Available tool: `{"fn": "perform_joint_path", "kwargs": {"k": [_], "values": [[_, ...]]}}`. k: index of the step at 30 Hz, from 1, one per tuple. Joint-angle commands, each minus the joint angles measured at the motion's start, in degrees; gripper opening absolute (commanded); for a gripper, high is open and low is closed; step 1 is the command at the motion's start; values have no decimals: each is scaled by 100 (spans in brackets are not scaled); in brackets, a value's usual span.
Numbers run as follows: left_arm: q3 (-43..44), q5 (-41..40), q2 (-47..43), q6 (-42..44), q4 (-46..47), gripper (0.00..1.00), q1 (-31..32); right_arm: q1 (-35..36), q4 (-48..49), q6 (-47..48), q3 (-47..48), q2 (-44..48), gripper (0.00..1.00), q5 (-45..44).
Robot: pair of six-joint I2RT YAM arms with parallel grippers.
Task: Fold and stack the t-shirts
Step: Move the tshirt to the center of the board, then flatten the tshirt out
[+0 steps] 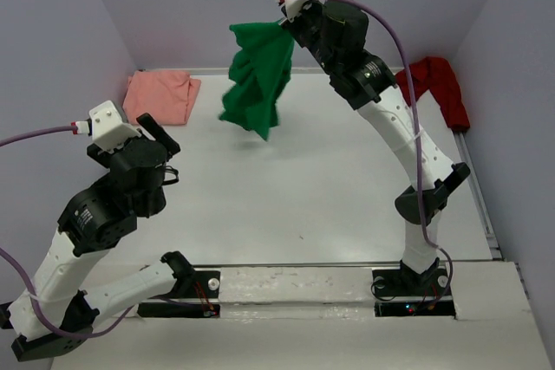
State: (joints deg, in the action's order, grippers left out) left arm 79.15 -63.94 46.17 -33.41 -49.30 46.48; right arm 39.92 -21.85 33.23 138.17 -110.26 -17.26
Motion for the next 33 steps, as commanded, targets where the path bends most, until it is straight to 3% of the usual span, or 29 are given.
{"fn": "perform_joint_path", "kwargs": {"k": [1,9,10,12,13,14,15,24,25,27,29,33], "values": [[3,-101,76,-8,228,80,-16,51,681,183,72,583,0,-199],[21,22,181,133,430,80,-16,51,594,236,-852,1085,0,-629],[21,57,182,159,465,80,-16,51,602,323,-957,1138,5,-934],[-5,84,217,185,509,80,-16,51,725,411,-1230,1164,24,-1480],[-31,127,234,212,535,80,-16,51,839,412,-1292,1208,69,-1604],[-40,136,252,212,544,80,-16,-1,857,412,-1362,1217,90,-1753],[-49,154,261,221,561,80,-16,-2,884,403,-1398,1235,100,-1798],[-216,338,305,309,764,80,-16,-2,857,570,-1021,972,100,-2149],[-251,373,313,352,833,80,-16,-54,718,431,-846,867,92,-2176],[-347,479,340,370,869,80,-16,-116,237,115,-765,796,90,-2098],[-444,672,366,492,992,80,-16,-317,50,-245,-1132,865,90,-1940],[-830,1312,437,616,1342,80,-16,-1072,-329,-1990,-2552,1469,83,-1161]]}}
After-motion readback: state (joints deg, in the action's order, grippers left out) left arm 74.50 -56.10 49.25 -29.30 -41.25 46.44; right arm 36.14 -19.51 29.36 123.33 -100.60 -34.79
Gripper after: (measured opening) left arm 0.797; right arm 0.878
